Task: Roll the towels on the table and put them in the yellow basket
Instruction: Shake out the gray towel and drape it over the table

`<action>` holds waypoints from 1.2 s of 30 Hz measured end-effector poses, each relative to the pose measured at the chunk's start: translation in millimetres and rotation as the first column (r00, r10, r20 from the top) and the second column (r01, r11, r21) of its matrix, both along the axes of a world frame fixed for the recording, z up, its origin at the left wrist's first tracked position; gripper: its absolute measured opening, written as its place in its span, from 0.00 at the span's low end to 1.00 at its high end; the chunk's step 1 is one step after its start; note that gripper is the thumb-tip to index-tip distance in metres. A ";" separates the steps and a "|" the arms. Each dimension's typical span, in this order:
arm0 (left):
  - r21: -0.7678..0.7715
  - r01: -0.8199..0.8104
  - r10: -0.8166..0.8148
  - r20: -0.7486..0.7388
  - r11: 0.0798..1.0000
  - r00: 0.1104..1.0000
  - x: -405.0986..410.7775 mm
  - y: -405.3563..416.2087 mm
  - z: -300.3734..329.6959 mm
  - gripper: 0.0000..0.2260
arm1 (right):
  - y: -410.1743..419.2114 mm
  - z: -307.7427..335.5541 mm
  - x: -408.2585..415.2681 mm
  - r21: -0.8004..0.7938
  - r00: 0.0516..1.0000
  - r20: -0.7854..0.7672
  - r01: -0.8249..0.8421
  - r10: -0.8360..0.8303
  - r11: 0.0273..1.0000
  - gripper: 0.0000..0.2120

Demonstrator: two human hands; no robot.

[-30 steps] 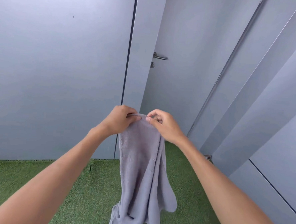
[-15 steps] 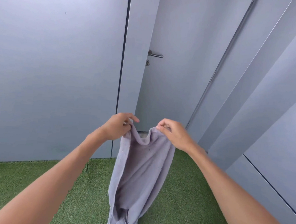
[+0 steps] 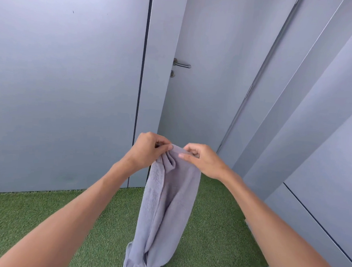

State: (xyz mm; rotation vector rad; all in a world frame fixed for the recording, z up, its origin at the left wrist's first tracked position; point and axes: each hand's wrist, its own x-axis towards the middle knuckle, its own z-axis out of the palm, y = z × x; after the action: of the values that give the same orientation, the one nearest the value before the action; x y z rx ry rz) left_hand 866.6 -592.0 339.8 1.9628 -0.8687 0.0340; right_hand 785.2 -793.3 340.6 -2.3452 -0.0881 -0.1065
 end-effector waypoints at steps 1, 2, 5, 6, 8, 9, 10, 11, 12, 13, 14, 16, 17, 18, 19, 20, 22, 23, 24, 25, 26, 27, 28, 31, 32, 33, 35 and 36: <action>-0.006 -0.042 0.042 0.029 0.999 0.999 4.2 3.7 1.4 0.05 | -5.3 -4.3 -4.1 0.029 0.998 -0.060 -0.007 0.009 1.000 0.11; -0.004 -0.078 0.078 0.046 0.997 0.996 10.4 9.1 1.1 0.06 | -12.2 -8.4 -9.6 0.040 0.994 -0.111 0.003 0.002 0.999 0.12; 0.044 -0.199 0.195 0.084 0.979 0.977 32.9 34.5 -6.5 0.08 | -32.5 -11.7 -30.2 -0.004 0.983 -0.166 0.074 -0.074 0.997 0.11; 0.056 -0.238 0.233 0.082 0.970 0.969 38.6 43.5 -9.3 0.08 | -37.4 -11.7 -34.7 -0.025 0.983 -0.147 0.108 -0.110 0.994 0.10; 0.102 -0.268 0.263 0.060 0.958 0.963 40.6 53.2 -13.3 0.07 | -42.6 -11.8 -36.9 -0.049 0.980 -0.042 0.190 -0.192 0.981 0.09; 0.134 -0.248 0.247 0.028 0.959 0.969 36.7 52.5 -13.9 0.06 | -42.2 -11.5 -34.3 -0.050 0.975 0.033 0.221 -0.219 0.974 0.08; 0.166 -0.196 0.200 -0.006 0.966 0.980 29.8 47.8 -14.5 0.04 | -39.4 -10.9 -29.8 -0.056 0.966 0.105 0.242 -0.235 0.969 0.08; 0.180 -0.136 0.144 -0.031 0.974 0.989 20.9 40.0 -14.0 0.09 | -33.5 -8.1 -24.9 -0.082 0.960 0.162 0.243 -0.228 0.967 0.07; 0.168 -0.073 0.084 -0.056 0.983 0.995 13.0 29.8 -15.4 0.19 | -27.3 -5.4 -19.1 -0.131 0.960 0.201 0.224 -0.195 0.966 0.07; 0.151 -0.016 0.027 -0.071 0.988 0.997 4.7 20.0 -16.6 0.27 | -20.1 -1.6 -14.5 -0.188 0.966 0.216 0.185 -0.143 0.965 0.08; 0.139 0.026 -0.017 -0.066 0.990 0.998 -2.5 10.7 -17.8 0.30 | -12.9 2.6 -11.4 -0.235 0.972 0.217 0.141 -0.089 0.962 0.09; 0.091 0.097 -0.090 -0.077 0.991 0.993 -13.0 -4.5 -18.4 0.22 | -1.6 11.7 -9.2 -0.273 0.975 0.223 0.072 -0.009 0.959 0.09; 0.070 0.112 -0.106 -0.087 0.991 0.991 -15.7 -9.5 -17.9 0.12 | 1.6 15.6 -10.0 -0.271 0.972 0.234 0.053 0.013 0.961 0.08; 0.048 0.108 -0.104 -0.087 0.993 0.991 -17.4 -12.4 -16.9 0.06 | 1.6 17.5 -10.6 -0.259 0.970 0.243 0.043 0.022 0.965 0.07; 0.019 0.090 -0.089 -0.072 0.996 0.993 -17.3 -13.8 -17.1 0.06 | 0.9 19.2 -12.6 -0.236 0.970 0.242 0.042 0.017 0.971 0.07; 0.006 0.057 -0.057 -0.053 0.998 0.997 -16.2 -14.4 -17.7 0.07 | -2.6 18.7 -14.7 -0.206 0.975 0.221 0.050 -0.003 0.977 0.07; -0.008 0.004 -0.004 -0.030 1.000 1.000 -13.6 -11.3 -14.8 0.07 | -17.3 11.8 -20.4 -0.186 0.993 0.114 0.060 -0.039 0.981 0.09; -0.014 -0.011 0.010 -0.041 1.000 0.999 -11.9 -8.0 -12.6 0.05 | -28.4 5.0 -24.5 -0.205 0.998 0.041 0.060 -0.053 0.977 0.11; -0.014 -0.028 0.027 -0.051 1.000 0.998 -8.7 -4.5 -11.7 0.04 | -40.1 -3.6 -29.9 -0.230 0.997 -0.032 0.061 -0.070 0.971 0.14; -0.006 -0.046 0.045 -0.052 0.999 0.998 -6.5 -1.1 -10.8 0.04 | -51.3 -12.2 -36.8 -0.251 0.991 -0.100 0.066 -0.094 0.966 0.18; 0.009 -0.060 0.061 -0.049 0.998 0.997 -4.8 1.8 -11.3 0.03 | -62.4 -19.9 -44.5 -0.265 0.980 -0.157 0.077 -0.122 0.961 0.20; 0.026 -0.064 0.065 -0.051 0.998 0.997 -3.6 3.4 -13.6 0.03 | -71.6 -25.4 -52.6 -0.271 0.969 -0.200 0.085 -0.143 0.959 0.20; 0.043 -0.063 0.065 -0.057 0.997 0.996 -3.5 3.3 -17.0 0.03 | -78.9 -29.3 -60.0 -0.269 0.960 -0.234 0.085 -0.151 0.959 0.20; 0.082 -0.063 0.070 -0.076 0.995 0.995 -9.8 -4.7 -30.4 0.04 | -90.8 -33.5 -76.1 -0.283 0.928 -0.340 0.052 -0.151 0.958 0.13; 0.075 -0.050 0.057 -0.097 0.996 0.994 -13.5 -9.5 -35.6 0.04 | -97.5 -37.2 -80.6 -0.313 0.912 -0.372 0.054 -0.174 0.948 0.09; 0.068 -0.031 0.039 -0.123 0.997 0.992 -18.6 -14.8 -40.2 0.04 | -105.9 -42.9 -86.0 -0.355 0.894 -0.393 0.067 -0.214 0.932 0.09; 0.069 0.006 0.005 -0.159 0.998 0.987 -31.0 -26.4 -46.4 0.04 | -123.4 -56.7 -98.9 -0.436 0.858 -0.405 0.121 -0.315 0.892 0.11; 0.073 0.025 -0.011 -0.179 0.997 0.984 -36.4 -32.4 -51.4 0.04 | -132.3 -63.7 -107.1 -0.459 0.843 -0.404 0.150 -0.356 0.876 0.11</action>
State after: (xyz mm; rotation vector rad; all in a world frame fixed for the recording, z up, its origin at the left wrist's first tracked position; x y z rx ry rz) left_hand 830.2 -624.4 288.5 1.9931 -0.7790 -0.1854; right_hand 678.0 -925.6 276.9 -2.7209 0.5058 0.4039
